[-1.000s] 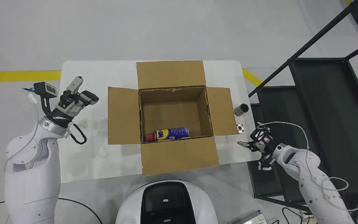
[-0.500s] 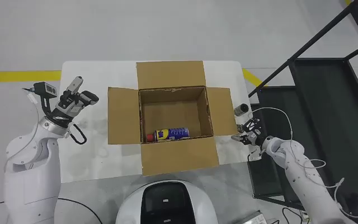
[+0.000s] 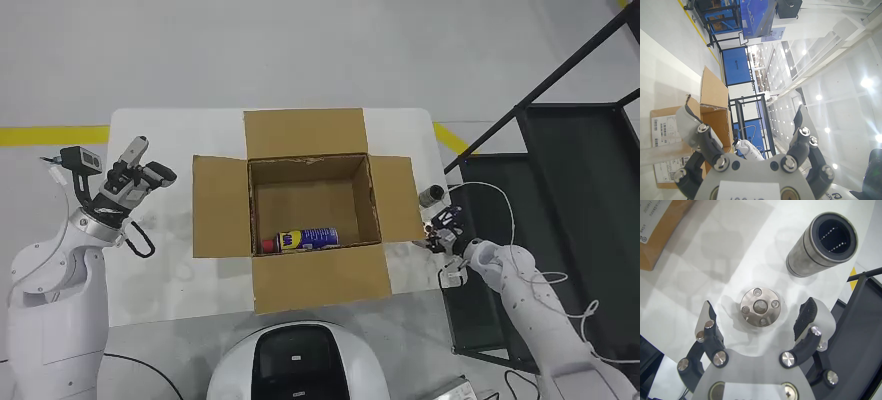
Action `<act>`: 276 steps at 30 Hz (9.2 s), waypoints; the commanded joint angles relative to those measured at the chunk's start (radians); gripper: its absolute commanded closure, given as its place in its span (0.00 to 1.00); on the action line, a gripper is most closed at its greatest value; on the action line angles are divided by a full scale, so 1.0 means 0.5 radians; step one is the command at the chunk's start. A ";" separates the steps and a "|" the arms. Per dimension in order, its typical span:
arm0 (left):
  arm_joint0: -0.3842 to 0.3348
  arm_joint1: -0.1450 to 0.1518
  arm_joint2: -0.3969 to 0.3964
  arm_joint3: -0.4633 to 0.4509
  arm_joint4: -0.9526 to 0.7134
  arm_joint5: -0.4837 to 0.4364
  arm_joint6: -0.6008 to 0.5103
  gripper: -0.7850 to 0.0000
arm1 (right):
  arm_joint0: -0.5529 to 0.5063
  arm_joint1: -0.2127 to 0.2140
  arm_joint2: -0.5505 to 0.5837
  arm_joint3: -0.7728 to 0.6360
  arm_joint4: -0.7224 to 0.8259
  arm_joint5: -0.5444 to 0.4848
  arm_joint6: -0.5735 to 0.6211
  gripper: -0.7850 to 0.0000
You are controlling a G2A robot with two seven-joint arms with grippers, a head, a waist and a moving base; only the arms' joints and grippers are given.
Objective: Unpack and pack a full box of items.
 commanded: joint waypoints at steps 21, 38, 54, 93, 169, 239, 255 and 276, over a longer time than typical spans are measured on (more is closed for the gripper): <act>0.000 0.000 0.000 0.000 0.000 0.000 0.000 0.00 | -0.136 0.044 0.109 -0.059 -0.123 0.204 -0.442 1.00; 0.000 0.000 0.000 0.000 0.000 0.000 0.000 0.00 | -0.870 0.170 0.616 -1.542 -0.155 0.160 -0.134 1.00; 0.000 0.000 0.000 0.000 0.000 0.000 0.000 0.00 | -0.803 0.165 0.503 -1.736 -0.173 0.027 -0.022 1.00; 0.000 0.000 0.000 0.000 0.000 0.000 0.000 0.00 | 0.627 -0.163 -0.939 -1.253 -0.035 -0.056 1.187 1.00; 0.000 0.000 0.000 0.000 0.000 0.000 0.000 0.00 | 0.683 -0.253 -0.812 -1.182 -0.152 -0.567 0.794 0.00; 0.000 0.000 0.000 0.000 0.000 0.000 0.000 0.00 | 0.543 -0.039 0.259 0.390 0.110 -0.300 0.268 0.00; 0.000 0.000 0.000 0.000 0.000 0.000 0.000 0.00 | 0.862 -0.146 0.011 0.890 0.116 -0.270 0.290 0.05; 0.000 0.000 0.000 0.000 0.000 0.000 0.000 0.00 | 0.943 -0.143 -0.065 1.001 0.114 -0.340 0.113 1.00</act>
